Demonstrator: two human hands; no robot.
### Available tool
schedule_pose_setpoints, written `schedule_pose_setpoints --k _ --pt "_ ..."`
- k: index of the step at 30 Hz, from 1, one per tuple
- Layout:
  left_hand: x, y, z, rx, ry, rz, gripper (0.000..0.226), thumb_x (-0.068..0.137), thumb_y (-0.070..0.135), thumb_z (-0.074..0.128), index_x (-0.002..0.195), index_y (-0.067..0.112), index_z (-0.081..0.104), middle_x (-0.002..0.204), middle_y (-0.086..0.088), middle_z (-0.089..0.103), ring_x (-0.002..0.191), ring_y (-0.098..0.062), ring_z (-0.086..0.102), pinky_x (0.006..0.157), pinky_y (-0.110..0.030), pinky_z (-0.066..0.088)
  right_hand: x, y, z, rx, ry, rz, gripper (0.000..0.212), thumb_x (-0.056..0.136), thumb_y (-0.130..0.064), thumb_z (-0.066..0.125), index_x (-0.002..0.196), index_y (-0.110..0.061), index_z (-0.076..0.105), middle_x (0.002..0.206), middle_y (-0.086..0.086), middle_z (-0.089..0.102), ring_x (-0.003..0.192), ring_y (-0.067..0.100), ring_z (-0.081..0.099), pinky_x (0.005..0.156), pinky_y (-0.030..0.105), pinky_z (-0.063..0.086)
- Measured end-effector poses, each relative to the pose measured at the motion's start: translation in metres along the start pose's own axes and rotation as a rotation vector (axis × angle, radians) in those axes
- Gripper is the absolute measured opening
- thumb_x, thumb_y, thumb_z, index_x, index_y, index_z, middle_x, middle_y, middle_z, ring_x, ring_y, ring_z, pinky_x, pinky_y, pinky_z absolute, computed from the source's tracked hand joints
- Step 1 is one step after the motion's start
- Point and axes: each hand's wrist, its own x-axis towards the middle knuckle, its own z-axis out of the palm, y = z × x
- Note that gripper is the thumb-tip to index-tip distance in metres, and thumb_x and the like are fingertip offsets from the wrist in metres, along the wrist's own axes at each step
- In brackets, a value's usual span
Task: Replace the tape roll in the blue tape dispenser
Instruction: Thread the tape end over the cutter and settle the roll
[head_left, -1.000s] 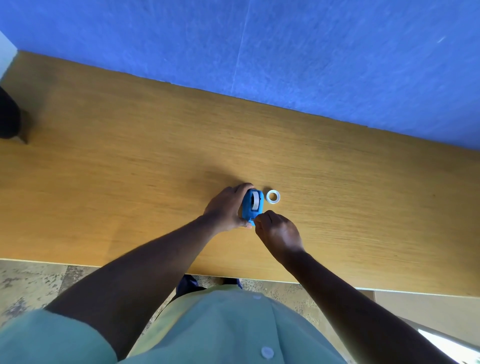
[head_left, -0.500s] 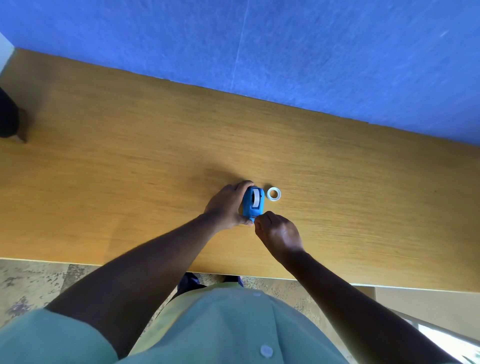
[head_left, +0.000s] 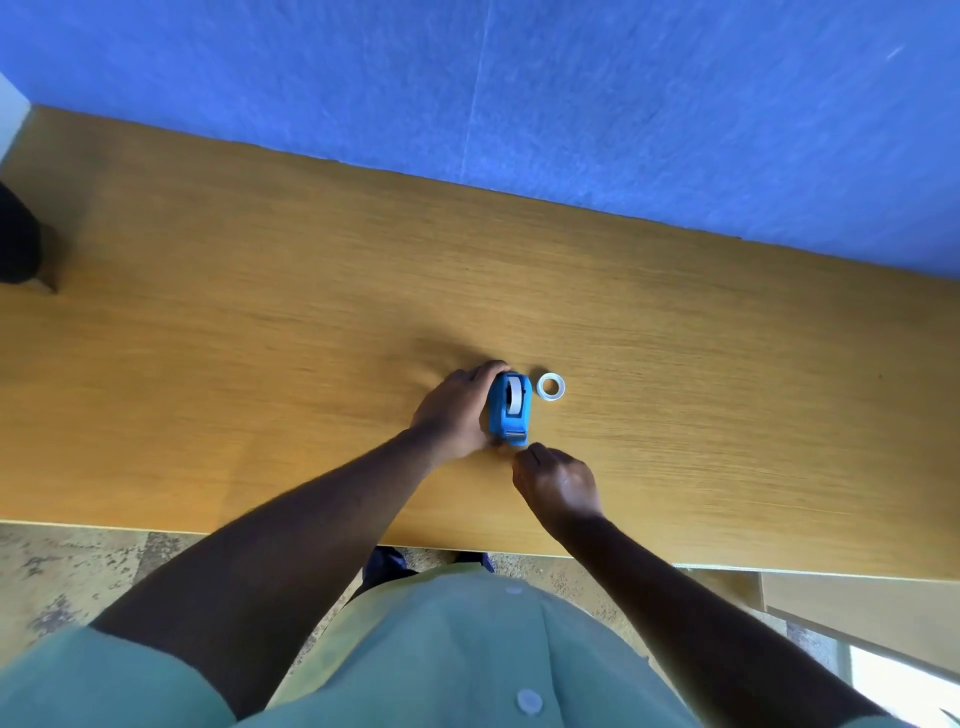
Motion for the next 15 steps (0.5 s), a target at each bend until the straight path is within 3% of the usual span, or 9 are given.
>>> schedule_pose_setpoints --k 3,9,15 --pt "0.001 -0.002 0.000 -0.007 0.000 -0.018 0.109 0.063 0.035 0.096 0.152 0.033 0.033 0.141 -0.002 0.059 0.125 -0.025 0.055 0.093 -0.043 0.055 -0.007 0.000 0.004 0.044 -0.004 0.090 0.026 0.063 -0.002 0.085 0.069 -0.016 0.064 0.065 0.002 0.060 0.048 0.022 0.056 0.036 0.029 0.045" --pt "0.002 -0.003 0.001 -0.012 -0.017 -0.028 0.114 0.060 0.040 0.098 0.153 0.033 0.032 0.142 -0.004 0.058 0.127 -0.024 0.054 0.097 -0.043 0.054 0.002 0.006 -0.007 0.293 0.137 0.370 0.008 0.082 -0.007 0.074 0.077 -0.014 0.072 0.074 0.003 0.071 0.054 0.025 0.062 0.046 0.034 0.052" --pt "0.002 -0.003 0.001 -0.031 -0.025 -0.033 0.114 0.060 0.040 0.098 0.153 0.033 0.032 0.141 -0.006 0.058 0.128 -0.024 0.053 0.097 -0.042 0.053 0.016 0.006 -0.010 0.609 0.075 0.709 0.010 0.080 -0.008 0.073 0.083 -0.016 0.079 0.075 0.000 0.078 0.067 0.020 0.068 0.062 0.029 0.050"
